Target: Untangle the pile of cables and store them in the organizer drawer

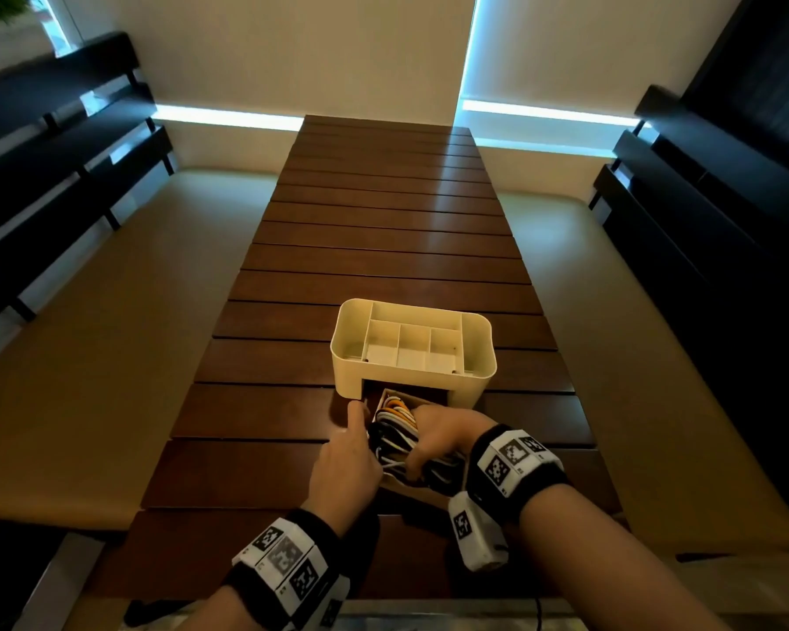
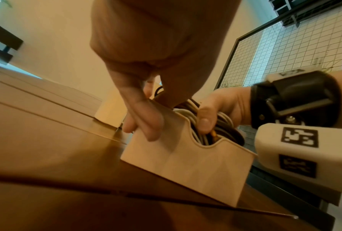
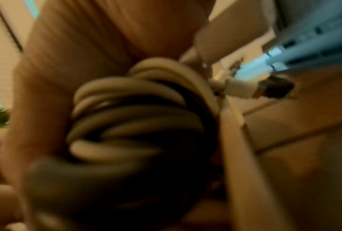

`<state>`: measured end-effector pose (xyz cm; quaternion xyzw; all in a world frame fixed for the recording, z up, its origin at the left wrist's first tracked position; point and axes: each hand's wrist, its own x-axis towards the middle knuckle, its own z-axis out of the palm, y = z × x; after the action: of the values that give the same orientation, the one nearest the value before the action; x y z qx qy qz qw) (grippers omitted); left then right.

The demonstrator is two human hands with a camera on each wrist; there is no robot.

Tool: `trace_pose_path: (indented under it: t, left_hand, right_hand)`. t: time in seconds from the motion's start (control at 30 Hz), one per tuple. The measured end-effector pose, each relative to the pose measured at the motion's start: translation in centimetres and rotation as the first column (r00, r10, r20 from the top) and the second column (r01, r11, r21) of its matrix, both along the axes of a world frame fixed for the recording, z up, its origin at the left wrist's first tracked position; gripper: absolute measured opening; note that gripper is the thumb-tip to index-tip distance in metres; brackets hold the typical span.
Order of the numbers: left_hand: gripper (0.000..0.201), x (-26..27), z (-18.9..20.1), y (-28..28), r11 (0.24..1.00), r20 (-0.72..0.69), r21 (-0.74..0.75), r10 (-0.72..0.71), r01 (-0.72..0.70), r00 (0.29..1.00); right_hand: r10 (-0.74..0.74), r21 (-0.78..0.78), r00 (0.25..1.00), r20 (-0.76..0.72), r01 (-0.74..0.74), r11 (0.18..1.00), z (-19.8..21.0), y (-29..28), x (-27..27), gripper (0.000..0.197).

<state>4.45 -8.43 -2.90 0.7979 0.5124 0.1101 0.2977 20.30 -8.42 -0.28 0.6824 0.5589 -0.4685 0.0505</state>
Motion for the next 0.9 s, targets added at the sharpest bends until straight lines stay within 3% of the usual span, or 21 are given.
trace_pose_path:
  t: [0.17,0.4,0.5,0.6,0.7,0.83,0.9]
  left_hand:
    - [0.025,-0.7,-0.3,0.4,0.996,-0.015,-0.012,-0.086,0.086,0.996]
    - [0.029,-1.7,0.1,2.8,0.970,-0.048,-0.112,-0.222,0.215,0.974]
    - [0.031,-2.0,0.9,4.6,0.938,0.101,-0.293,-0.161,0.184,0.982]
    - [0.047,-1.4,1.2,5.2,0.917,0.275,-0.239,-0.252,0.319,0.928]
    - [0.065,-0.2,0.5,3.8,0.819,0.124,-0.093,-0.554,0.566,0.823]
    - [0.057,0.2,-0.8,3.2,0.808,-0.026,0.039,-0.587,0.588,0.809]
    - [0.063,0.3,-1.0,3.0,0.805,-0.146,0.100,-0.570,0.585,0.809]
  right_hand:
    - [0.017,-0.188,0.993,-0.114,-0.038,0.981,0.7,0.8,0.3,0.047]
    - [0.023,-0.263,0.997,-0.070,-0.041,0.964,0.9,1.2,0.5,0.053]
    - [0.022,-0.220,0.997,-0.069,-0.037,0.975,0.5,1.1,1.1,0.058]
    - [0.020,-0.212,0.993,-0.114,-0.044,0.976,0.6,1.1,1.2,0.072]
    - [0.039,-0.173,0.992,-0.117,-0.059,0.983,0.9,1.0,1.1,0.069]
    - [0.049,-0.033,0.996,-0.076,-0.051,0.998,-0.1,0.5,1.2,0.073]
    - [0.012,0.006,0.998,-0.056,-0.012,1.000,-0.7,-0.1,1.1,0.075]
